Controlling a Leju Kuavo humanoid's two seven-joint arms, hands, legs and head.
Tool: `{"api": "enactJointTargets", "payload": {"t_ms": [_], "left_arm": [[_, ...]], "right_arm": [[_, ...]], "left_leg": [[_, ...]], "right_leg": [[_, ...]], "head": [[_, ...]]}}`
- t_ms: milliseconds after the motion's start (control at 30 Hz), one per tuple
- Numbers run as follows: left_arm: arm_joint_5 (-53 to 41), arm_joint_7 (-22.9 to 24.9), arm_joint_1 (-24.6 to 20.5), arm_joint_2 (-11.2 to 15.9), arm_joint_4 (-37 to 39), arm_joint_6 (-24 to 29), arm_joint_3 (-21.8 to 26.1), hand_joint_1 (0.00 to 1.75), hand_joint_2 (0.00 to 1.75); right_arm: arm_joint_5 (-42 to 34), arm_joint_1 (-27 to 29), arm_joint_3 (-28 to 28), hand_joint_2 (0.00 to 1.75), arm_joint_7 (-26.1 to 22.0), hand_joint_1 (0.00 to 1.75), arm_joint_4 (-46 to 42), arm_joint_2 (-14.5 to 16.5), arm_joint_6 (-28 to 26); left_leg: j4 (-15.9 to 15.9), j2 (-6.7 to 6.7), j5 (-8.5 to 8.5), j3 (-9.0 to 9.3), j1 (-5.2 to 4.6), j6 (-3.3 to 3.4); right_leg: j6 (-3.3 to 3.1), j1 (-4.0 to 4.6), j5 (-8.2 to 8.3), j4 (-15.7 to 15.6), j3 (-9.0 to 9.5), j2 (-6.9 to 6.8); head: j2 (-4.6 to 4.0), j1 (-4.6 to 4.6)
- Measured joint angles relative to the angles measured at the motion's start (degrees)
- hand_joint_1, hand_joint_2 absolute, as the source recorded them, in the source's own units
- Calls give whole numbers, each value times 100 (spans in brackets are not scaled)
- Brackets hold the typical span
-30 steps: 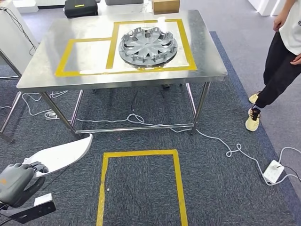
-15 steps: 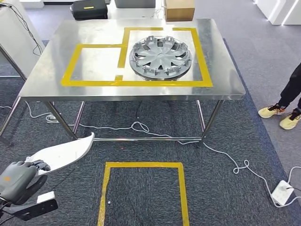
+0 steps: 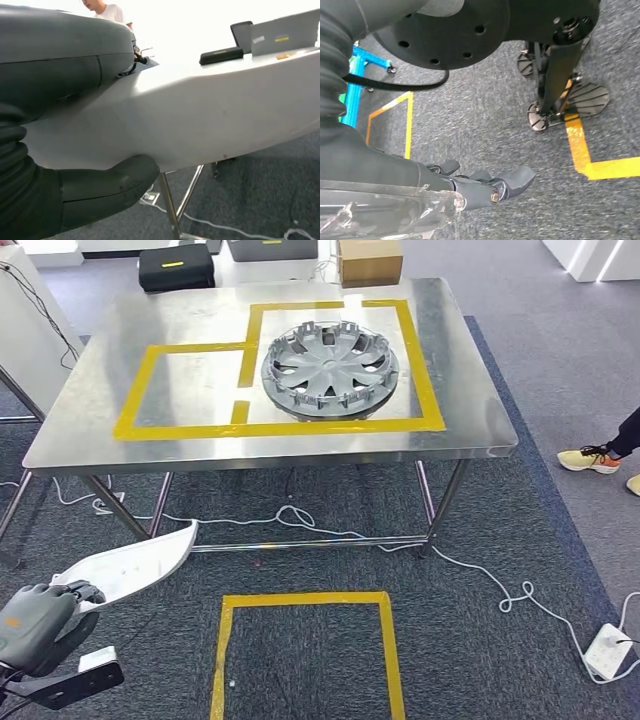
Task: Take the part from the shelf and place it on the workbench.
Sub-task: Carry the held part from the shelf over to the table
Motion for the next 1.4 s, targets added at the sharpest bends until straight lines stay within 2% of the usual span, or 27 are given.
{"api": "enactJointTargets", "payload": {"t_ms": [33, 67, 100, 133, 200, 233, 267, 433, 567, 633, 667, 700, 767, 800, 833, 867, 933, 967, 1000, 1033, 1133, 1167, 1200, 1300, 1333, 1367, 1400], "left_arm": [[-4, 2, -5, -8, 1, 1, -3, 175, 175], [-7, 3, -8, -18, 1, 3, -7, 175, 175], [-8, 5, -7, -28, 1, 3, -10, 175, 175], [-8, 5, -2, -34, 1, 2, -13, 175, 175], [-2, 5, 1, -39, 1, -8, -16, 175, 175], [3, 5, 1, -38, 1, -14, -18, 175, 175], [7, 5, 4, -36, 1, -19, -19, 175, 175], [23, 5, 7, -28, 1, -26, -20, 175, 175], [70, -3, 11, 19, 1, -49, -9, 175, 175], [77, -3, 10, 47, 0, -57, 3, 175, 175], [76, -3, 8, 55, -1, -60, 7, 175, 175], [75, -3, 7, 61, -1, -61, 7, 175, 175], [72, -3, 6, 63, -1, -65, -3, 175, 175], [71, -3, 6, 62, -1, -69, -9, 175, 175], [69, -3, 8, 62, -1, -74, -14, 175, 175], [68, -3, 10, 61, -1, -79, -17, 175, 175], [67, -3, 10, 62, -1, -84, -21, 175, 175], [67, -3, 6, 62, -1, -85, -21, 175, 175], [67, -3, 1, 63, -1, -86, -21, 175, 175], [67, -3, -5, 65, -1, -86, -21, 175, 175], [71, -3, -13, 69, -1, -88, -18, 175, 175], [74, -3, -18, 72, -1, -88, -14, 175, 175], [76, -3, -26, 76, -1, -88, -8, 175, 175], [78, -4, -29, 77, -1, -89, 0, 175, 175], [78, -4, -25, 75, -1, -90, -1, 175, 175], [78, -4, -23, 74, -1, -91, -1, 175, 175], [78, -3, -23, 73, -1, -92, -1, 175, 175]], "right_arm": [[0, -4, 0, 175, 1, 0, 1, -4, -3], [0, -4, 0, 175, 2, 0, 1, -8, -6], [0, -5, 0, 175, 2, 0, 1, -10, -8], [0, -4, 0, 175, 2, 0, 1, -12, -9], [0, -6, 0, 175, 2, 0, 1, -16, -9], [0, -8, 0, 175, 3, 0, 1, -17, -8], [0, -9, 0, 175, 3, 0, 1, -17, -5], [0, -9, 2, 175, 2, 0, 1, -17, 0], [0, -7, 2, 175, 3, 0, 0, -13, 7], [0, -7, 2, 175, 5, 0, -1, -11, 8], [0, -10, 2, 175, 5, 0, 0, -11, 9], [0, -15, 2, 175, 5, 0, 0, -11, 9], [0, -20, 2, 175, 2, 0, 0, -11, 12], [0, -16, 2, 175, 1, 0, -1, -10, 13], [0, -11, 2, 175, 2, 0, -1, -10, 14], [0, -6, 2, 175, 2, 0, -1, -10, 14], [0, -3, 2, 175, 2, 0, 1, -12, 13], [0, -5, 2, 175, 1, 0, 1, -12, 14], [0, -8, 2, 175, 1, 0, 0, -11, 15], [0, -8, 2, 175, 2, 0, -1, -10, 16], [0, 5, 5, 175, 3, 0, -1, -9, 20], [0, 8, 7, 175, 2, 0, -1, -10, 19], [0, 5, 9, 175, 2, 0, 0, -10, 19], [0, 4, 19, 175, 3, 0, -1, -11, 21], [0, 10, 22, 175, 3, 0, -1, -11, 21], [0, 17, 25, 175, 3, 0, -1, -11, 22], [0, 23, 26, 175, 3, 0, -1, -11, 22]], "left_leg": [[-216, 7, 75, 77, 6, 22], [-312, 10, 86, 104, 6, 63], [-329, 7, 72, 106, 4, 101], [-329, 2, 122, 106, 6, 119], [-342, -6, 153, 113, 6, 120], [-342, -7, 151, 113, -1, 140], [-342, -8, 149, 114, -9, 158], [-332, -9, 130, 110, -44, 245], [-340, -14, 88, 108, -88, 384], [-389, -14, 77, 162, -78, 457], [-398, -12, 75, 196, -72, 481], [-404, -10, 77, 223, -68, 492], [-402, -8, 67, 237, -74, 492], [-400, -9, 58, 244, -77, 484], [-397, -11, 44, 258, -77, 469], [-394, -14, 26, 283, -73, 447], [-388, -20, -30, 359, -56, 379], [-379, -22, -62, 394, -55, 337], [-374, -23, -88, 409, -59, 297], [-369, -23, -104, 420, -65, 258], [-318, -19, -112, 431, -58, 165], [-206, -13, -136, 380, -52, 137], [18, -5, -204, 253, -46, 111], [1078, 2, -588, -453, -41, 52], [1275, 2, -632, -633, -41, 49], [1280, 2, -557, -715, -41, 55], [1093, 3, -370, -696, -41, 68]], "right_leg": [[37, 8, -18, 1, 7, 3], [73, 19, -32, -4, -1, 4], [81, 28, -53, -8, -6, 4], [39, 35, -72, -20, -6, -2], [-103, 44, -85, -37, 7, -9], [-148, 43, -71, -54, 14, -10], [-138, 40, -53, -77, 24, -10], [155, -2, 12, -190, 82, -8], [338, -52, 79, -186, 127, -2], [385, -62, 62, -53, 88, -9], [377, -60, -36, 101, 15, -12], [351, -57, -201, 355, -112, -13], [302, -45, -587, 1103, -503, -12], [291, -44, -708, 1412, -684, -12], [291, -44, -727, 1552, -784, -13], [289, -47, -623, 1459, -768, -14], [294, -58, -196, 753, -467, -13], [288, -59, -67, 390, -313, -5], [263, -58, -5, 149, -200, -1], [230, -54, 5, 42, -156, 5], [94, -47, -5, 45, -105, 6], [59, -52, -21, 40, -69, 4], [27, -57, -39, 35, -33, 3], [-26, -53, -132, 29, 48, -1], [-26, -51, -173, 29, 87, 0], [-22, -50, -216, 29, 143, 2], [-13, -51, -265, 29, 211, 3]], "head": [[0, -15], [1, -33], [0, -43], [1, -38], [0, -37], [0, -38], [-1, -38], [0, -39], [-1, -47], [-1, -40], [0, -31], [1, -23], [1, -5], [0, -2], [0, 1], [0, 2], [1, 5], [1, 10], [1, 11], [1, 13], [0, 8], [-1, 4], [0, 1], [-1, -3], [-1, -3], [-1, -3], [-1, -3]]}}
